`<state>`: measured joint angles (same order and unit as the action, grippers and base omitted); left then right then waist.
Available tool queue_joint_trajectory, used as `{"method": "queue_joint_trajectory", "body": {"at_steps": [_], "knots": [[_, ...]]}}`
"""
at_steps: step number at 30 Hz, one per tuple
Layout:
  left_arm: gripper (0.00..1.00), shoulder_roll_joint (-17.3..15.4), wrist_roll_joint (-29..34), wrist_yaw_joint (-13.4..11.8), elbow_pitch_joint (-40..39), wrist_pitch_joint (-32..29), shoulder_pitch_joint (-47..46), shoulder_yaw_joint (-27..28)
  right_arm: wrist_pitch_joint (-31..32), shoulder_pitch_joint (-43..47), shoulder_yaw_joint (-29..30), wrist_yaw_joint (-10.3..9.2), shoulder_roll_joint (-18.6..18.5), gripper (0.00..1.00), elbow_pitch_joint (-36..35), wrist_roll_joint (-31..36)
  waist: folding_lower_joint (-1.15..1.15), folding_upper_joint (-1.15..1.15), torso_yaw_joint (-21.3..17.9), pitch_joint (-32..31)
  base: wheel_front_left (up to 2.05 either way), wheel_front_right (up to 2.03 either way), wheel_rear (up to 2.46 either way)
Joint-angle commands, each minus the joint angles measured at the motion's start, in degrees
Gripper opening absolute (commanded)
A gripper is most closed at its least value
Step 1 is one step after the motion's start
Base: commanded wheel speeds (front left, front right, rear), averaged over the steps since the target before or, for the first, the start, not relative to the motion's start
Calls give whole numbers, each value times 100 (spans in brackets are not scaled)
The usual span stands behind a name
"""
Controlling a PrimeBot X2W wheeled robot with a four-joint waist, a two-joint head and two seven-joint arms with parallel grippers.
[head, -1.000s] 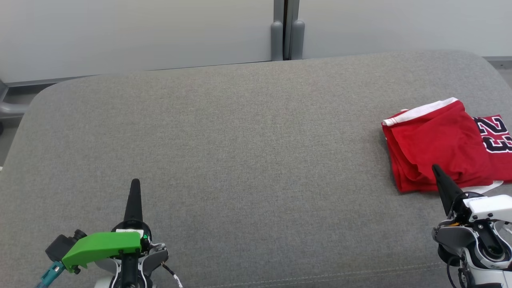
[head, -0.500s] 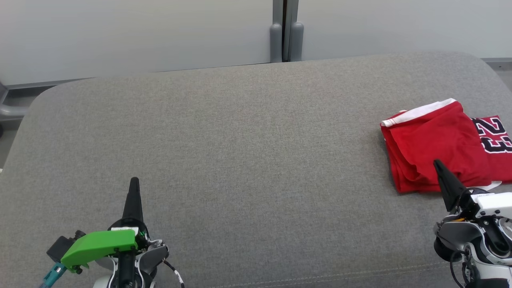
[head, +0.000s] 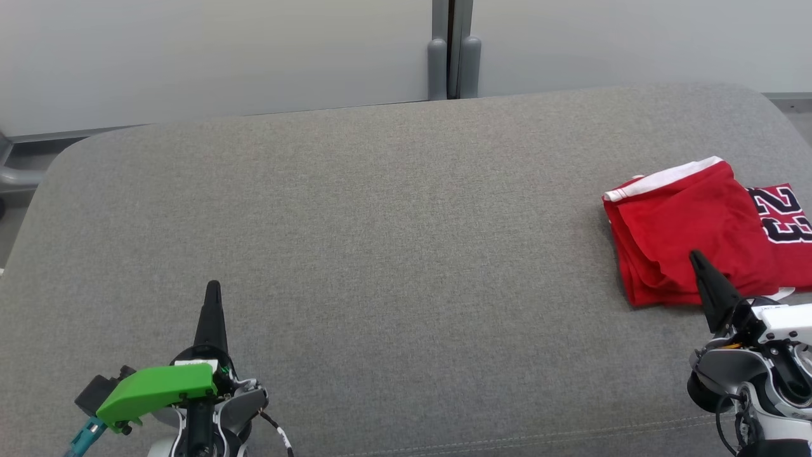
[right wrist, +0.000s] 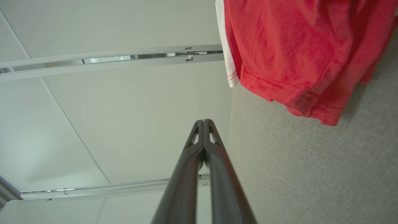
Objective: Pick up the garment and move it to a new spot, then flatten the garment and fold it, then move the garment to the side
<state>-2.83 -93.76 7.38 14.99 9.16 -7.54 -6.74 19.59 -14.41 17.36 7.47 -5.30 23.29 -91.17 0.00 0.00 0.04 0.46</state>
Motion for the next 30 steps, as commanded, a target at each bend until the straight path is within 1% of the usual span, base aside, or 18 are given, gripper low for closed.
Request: {"method": "queue_joint_trajectory", "body": {"at_steps": [1,30], "knots": [[0,-2,-35,32,2,-6,-61,24,31,-50,15,4,-9,0,7,5,0,0,0,0,0,0,0],[0,-3,-36,32,1,-5,-60,23,58,-67,69,4,23,0,8,57,0,0,0,0,0,0,0]]}}
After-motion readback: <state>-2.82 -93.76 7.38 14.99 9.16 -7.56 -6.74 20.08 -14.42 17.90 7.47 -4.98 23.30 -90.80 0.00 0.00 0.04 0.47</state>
